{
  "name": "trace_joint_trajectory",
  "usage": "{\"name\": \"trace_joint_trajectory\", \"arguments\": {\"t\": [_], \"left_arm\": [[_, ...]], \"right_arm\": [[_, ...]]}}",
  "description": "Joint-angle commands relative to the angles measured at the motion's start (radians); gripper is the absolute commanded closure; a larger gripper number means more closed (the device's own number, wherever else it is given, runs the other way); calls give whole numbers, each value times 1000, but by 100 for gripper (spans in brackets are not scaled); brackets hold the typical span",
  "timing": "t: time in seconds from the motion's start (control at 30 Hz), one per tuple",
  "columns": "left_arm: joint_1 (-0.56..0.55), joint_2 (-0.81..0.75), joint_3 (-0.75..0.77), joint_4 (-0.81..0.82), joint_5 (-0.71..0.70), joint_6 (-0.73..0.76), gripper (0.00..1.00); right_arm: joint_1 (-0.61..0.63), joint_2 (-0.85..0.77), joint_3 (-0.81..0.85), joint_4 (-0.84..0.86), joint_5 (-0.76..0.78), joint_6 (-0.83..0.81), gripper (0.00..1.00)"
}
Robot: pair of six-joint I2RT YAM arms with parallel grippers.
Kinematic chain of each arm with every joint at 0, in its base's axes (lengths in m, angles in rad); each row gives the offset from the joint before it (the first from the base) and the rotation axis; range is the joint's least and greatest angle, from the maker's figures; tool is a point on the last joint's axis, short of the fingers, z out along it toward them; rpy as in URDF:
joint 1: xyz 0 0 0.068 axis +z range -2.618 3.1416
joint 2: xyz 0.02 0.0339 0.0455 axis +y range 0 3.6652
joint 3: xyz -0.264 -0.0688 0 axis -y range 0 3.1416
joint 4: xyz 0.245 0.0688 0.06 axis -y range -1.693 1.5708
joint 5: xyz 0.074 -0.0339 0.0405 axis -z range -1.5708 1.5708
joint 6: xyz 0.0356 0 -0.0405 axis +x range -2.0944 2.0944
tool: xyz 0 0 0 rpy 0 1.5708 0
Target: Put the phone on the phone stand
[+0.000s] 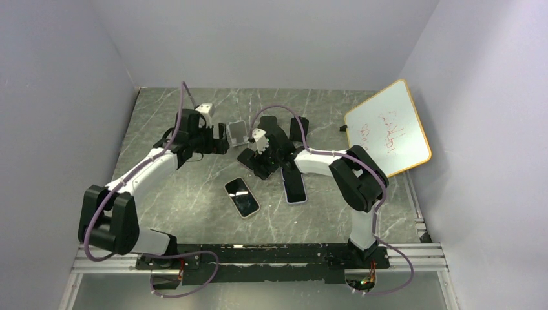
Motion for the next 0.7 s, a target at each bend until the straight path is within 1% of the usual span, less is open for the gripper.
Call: {"name": "trace_joint_trajectory", "arguments": {"t": [0.0, 0.1, 0.2, 0.43, 0.57, 0.67], "left_arm": [[-13, -87, -93, 68, -51, -150, 0], [-14, -108, -179, 127, -25, -216, 0], [-22, -111, -254, 200, 8, -271, 0], [-39, -105, -460, 521, 67, -388, 0], [-48, -86, -546, 681, 70, -420, 0], [-48, -78, -588, 766, 66, -442, 0]], "right_arm": [[12, 26, -32, -65, 81, 16, 35], [14, 26, -35, -54, 63, 33, 37], [15, 22, -46, -22, 1, 74, 38], [10, 40, -78, 114, -170, 220, 38], [11, 33, -106, 194, -275, 276, 39], [11, 31, -121, 237, -313, 300, 39]]}}
